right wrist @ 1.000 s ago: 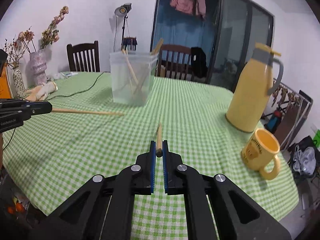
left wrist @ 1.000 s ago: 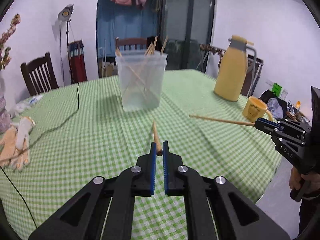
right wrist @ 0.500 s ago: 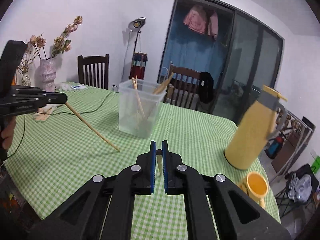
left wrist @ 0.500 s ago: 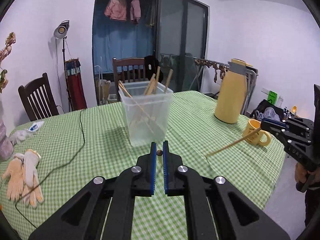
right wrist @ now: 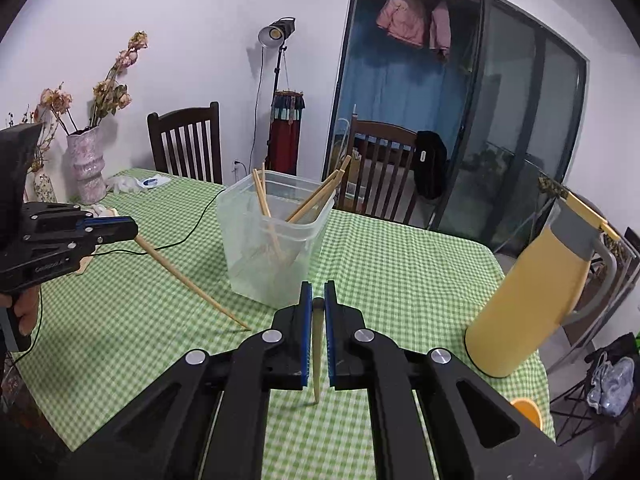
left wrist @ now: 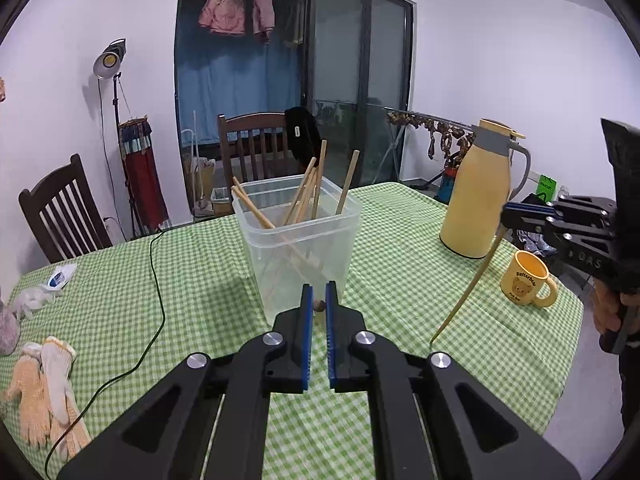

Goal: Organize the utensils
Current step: 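Lower both held chopsticks into the clear container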

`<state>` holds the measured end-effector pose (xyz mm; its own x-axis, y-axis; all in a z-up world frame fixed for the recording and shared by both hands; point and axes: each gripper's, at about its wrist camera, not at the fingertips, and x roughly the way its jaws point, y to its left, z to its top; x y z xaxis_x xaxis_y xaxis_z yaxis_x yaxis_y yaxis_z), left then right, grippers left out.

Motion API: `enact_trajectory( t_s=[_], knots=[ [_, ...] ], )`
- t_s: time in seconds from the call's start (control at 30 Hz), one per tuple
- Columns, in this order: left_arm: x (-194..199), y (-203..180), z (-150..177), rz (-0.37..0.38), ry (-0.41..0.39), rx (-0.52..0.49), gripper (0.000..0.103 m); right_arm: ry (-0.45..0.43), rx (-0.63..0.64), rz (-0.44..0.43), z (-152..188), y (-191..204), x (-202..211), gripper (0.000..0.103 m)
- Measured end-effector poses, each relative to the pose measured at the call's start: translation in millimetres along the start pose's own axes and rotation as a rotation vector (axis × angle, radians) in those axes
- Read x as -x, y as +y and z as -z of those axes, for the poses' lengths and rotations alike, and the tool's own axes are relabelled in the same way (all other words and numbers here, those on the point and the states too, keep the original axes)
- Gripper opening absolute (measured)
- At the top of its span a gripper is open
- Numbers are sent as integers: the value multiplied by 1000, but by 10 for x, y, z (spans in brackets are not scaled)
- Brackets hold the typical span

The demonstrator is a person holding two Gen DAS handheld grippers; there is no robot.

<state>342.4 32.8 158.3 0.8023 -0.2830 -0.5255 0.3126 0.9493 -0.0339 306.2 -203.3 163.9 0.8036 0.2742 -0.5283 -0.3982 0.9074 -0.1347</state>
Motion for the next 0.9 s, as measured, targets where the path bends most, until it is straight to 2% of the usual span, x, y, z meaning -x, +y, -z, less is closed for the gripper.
enact_trajectory(
  t_s=[0.2,0.33,0.6,0.77,0.9],
  knots=[
    [-56,20,-83,20,-16,1,3,-10,6,-13,-69,-42,-30,6],
    [36,58,-222,25,-72,19,3,-30,24,-2,-200,-60,-5,6],
    [135,248,-539,38,-129,64,3,-124,56,6,-679,-78,102,6],
    [354,336,-1064,49,-197,37,3,-212,38,-21,-1232,-165,275,6],
    [606,424,-1704,67,-269,33,3,-282,21,-56,-1775,-228,395,6]
  ],
)
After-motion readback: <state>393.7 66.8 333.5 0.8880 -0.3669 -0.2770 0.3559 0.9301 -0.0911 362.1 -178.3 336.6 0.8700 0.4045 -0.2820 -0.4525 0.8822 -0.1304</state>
